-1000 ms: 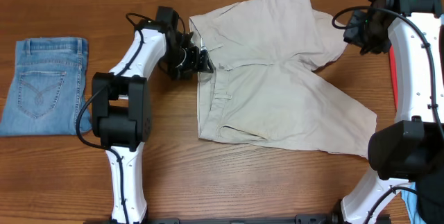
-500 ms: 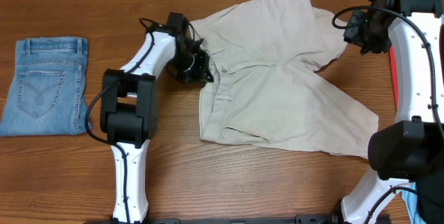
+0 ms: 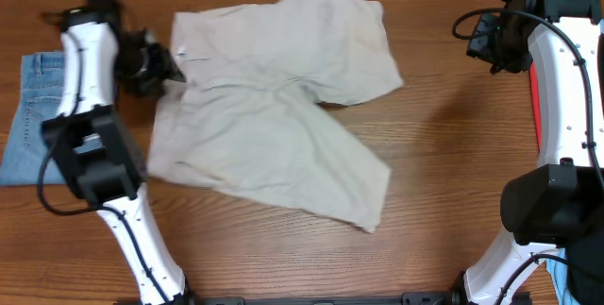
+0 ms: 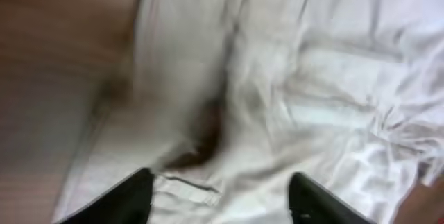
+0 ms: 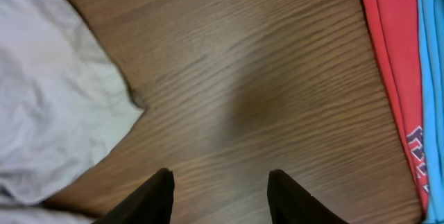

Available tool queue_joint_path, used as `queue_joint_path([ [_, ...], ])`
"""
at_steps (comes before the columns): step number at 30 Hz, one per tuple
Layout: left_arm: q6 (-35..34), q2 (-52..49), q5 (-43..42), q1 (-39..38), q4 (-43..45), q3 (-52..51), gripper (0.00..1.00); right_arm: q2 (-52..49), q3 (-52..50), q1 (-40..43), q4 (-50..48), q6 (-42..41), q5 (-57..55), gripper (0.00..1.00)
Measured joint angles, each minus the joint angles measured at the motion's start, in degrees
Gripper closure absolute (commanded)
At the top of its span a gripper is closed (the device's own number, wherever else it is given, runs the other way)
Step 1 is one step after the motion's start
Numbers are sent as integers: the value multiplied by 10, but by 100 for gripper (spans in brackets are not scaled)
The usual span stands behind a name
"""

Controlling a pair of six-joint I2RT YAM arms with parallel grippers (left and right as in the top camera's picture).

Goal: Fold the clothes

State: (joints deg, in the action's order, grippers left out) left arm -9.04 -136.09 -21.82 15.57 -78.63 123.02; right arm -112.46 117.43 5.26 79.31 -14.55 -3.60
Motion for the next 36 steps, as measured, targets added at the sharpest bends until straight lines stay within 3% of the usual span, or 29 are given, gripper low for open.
queue_joint_path([
  [13, 0, 3, -1, -63, -64, 0, 33, -87, -7, -4, -43, 86, 178, 51],
  [21, 0, 26, 57, -105, -69, 0, 31, -186, -19, -34, -84, 93, 259, 50],
  [30, 0, 28, 102, -149, 22, -20, 19, -259, -20, -94, -135, 88, 263, 50],
  [32, 0, 28, 109, -156, 46, -28, 20, -265, -20, -95, -137, 88, 264, 56],
  [34, 0, 28, 114, -161, 61, -39, 21, -266, -20, -94, -137, 88, 265, 81],
  [36, 0, 28, 117, -164, 75, -54, 21, -267, -20, -94, -135, 88, 262, 96],
])
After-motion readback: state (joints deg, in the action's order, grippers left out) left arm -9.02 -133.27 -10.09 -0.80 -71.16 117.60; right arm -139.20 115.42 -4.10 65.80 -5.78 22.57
